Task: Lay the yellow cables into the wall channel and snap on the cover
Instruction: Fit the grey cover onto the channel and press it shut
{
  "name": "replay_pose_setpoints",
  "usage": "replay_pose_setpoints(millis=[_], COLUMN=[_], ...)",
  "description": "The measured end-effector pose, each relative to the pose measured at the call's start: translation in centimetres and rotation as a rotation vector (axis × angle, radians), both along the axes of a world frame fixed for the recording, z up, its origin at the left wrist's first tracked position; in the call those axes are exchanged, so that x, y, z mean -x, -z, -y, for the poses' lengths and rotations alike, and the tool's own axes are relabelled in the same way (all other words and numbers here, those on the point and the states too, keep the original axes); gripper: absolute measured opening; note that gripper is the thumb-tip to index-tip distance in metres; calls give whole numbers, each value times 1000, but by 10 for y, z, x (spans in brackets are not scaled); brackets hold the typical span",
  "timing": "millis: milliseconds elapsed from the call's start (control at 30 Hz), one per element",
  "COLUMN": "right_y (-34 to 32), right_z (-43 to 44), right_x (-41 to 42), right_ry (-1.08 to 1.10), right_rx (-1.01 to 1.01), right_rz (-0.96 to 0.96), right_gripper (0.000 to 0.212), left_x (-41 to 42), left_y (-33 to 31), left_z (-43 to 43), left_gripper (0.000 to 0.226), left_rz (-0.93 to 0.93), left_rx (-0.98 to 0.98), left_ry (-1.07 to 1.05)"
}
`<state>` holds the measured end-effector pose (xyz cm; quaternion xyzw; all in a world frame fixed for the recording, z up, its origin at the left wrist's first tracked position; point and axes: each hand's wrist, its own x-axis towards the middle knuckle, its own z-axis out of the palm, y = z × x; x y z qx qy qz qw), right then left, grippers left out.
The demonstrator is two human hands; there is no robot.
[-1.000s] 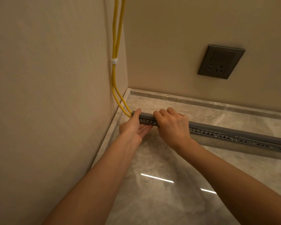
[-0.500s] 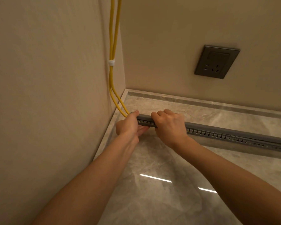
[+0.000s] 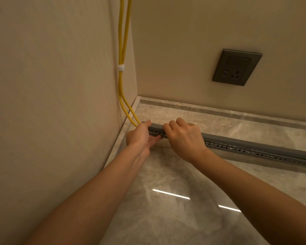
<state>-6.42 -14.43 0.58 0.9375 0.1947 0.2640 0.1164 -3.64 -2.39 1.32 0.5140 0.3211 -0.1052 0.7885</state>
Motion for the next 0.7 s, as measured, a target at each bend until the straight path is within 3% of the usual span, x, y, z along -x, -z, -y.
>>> replay_pose_setpoints(millis=[100, 233, 333, 433, 700], right_y=[-15, -44, -47, -37, -13], right_z=[5, 17, 18, -1, -37], right_x=[-7, -40, -60, -73, -69], right_ry=[-22, 34, 152, 218, 354], right_rx=[-130, -568, -651, -674, -369], right_rz=[-184, -714, -984, -857, -547], right_gripper=[23, 35, 51, 54, 57], left_x=[-1, 1, 5, 8, 5], left_y=[1, 2, 2, 2, 9], left_z=[-4, -10, -12, -11, -9], left_gripper=[14, 15, 16, 17, 25], left_rz=[49, 134, 199, 247, 254], left_rx=[17, 89, 102, 110, 36], left_ry=[34, 97, 122, 107, 142])
